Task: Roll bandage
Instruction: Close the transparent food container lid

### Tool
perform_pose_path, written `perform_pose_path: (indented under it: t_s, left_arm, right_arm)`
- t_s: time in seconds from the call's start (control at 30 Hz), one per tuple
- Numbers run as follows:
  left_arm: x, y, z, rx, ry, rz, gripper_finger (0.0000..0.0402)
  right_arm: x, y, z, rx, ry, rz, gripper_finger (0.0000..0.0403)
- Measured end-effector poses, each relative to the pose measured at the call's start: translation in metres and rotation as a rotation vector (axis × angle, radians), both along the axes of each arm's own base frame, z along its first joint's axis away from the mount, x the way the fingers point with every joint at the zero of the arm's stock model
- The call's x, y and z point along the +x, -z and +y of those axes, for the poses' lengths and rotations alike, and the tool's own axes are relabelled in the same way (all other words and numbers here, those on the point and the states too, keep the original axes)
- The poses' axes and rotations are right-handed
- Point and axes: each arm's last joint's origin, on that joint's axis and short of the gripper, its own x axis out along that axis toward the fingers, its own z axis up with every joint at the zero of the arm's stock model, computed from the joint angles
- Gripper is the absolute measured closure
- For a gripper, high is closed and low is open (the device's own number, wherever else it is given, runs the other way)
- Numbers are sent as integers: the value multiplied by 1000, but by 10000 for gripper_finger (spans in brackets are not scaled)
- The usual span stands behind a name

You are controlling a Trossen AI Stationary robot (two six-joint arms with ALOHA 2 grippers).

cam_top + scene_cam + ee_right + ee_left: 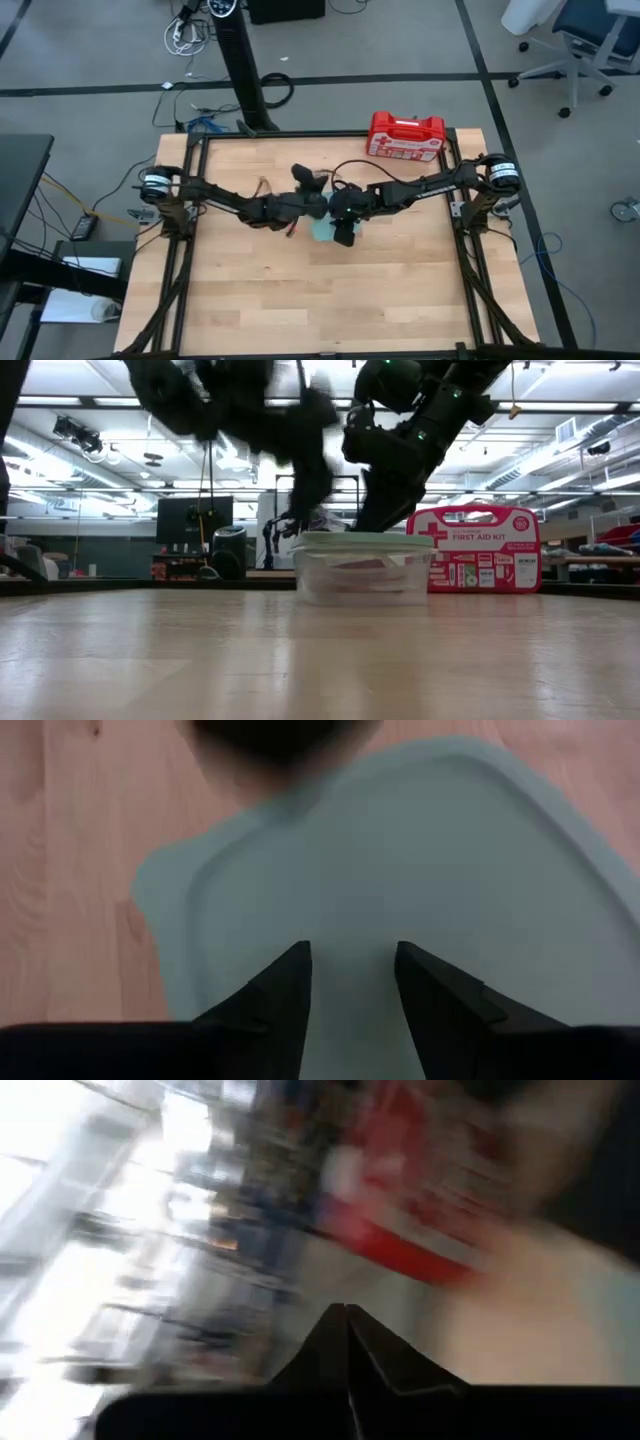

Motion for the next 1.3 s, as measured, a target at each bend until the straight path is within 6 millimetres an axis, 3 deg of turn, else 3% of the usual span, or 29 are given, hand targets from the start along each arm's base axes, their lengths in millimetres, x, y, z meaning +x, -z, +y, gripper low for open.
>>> perform_pose_path:
  t_s: [0.07,0.13,0.2,0.3,0.43,0.5,0.83,1.13,1.3]
  left_arm:
    - [-2,34,6,-168,51,126,401]
    - [-2,37,7,-240,29,103,401]
    - [-2,37,5,-201,-22,101,401]
    - [-2,19,-1,-80,-34,96,401]
    - [-8,-32,-9,25,-4,-107,401]
    - [-10,-40,-10,39,-1,-149,401]
    - [-3,20,2,-259,90,51,401]
    - [0,4,-5,-162,38,-3,401]
    - [1,4,-13,-246,125,-43,401]
  right_arm:
    - [-1,1,0,4,3,12,254]
    - [-1,-1,0,4,4,3,254]
    - [-1,-2,0,-2,4,5,254]
    - [-1,-7,-2,-4,3,-6,254]
    - [-3,-12,-4,-5,8,-19,254]
    - [-4,-11,-4,-3,10,-1,254]
    - [-22,-47,1,5,40,-76,254]
    - [-25,-58,7,186,-86,-121,254]
    - [-25,-61,13,372,-209,-126,254]
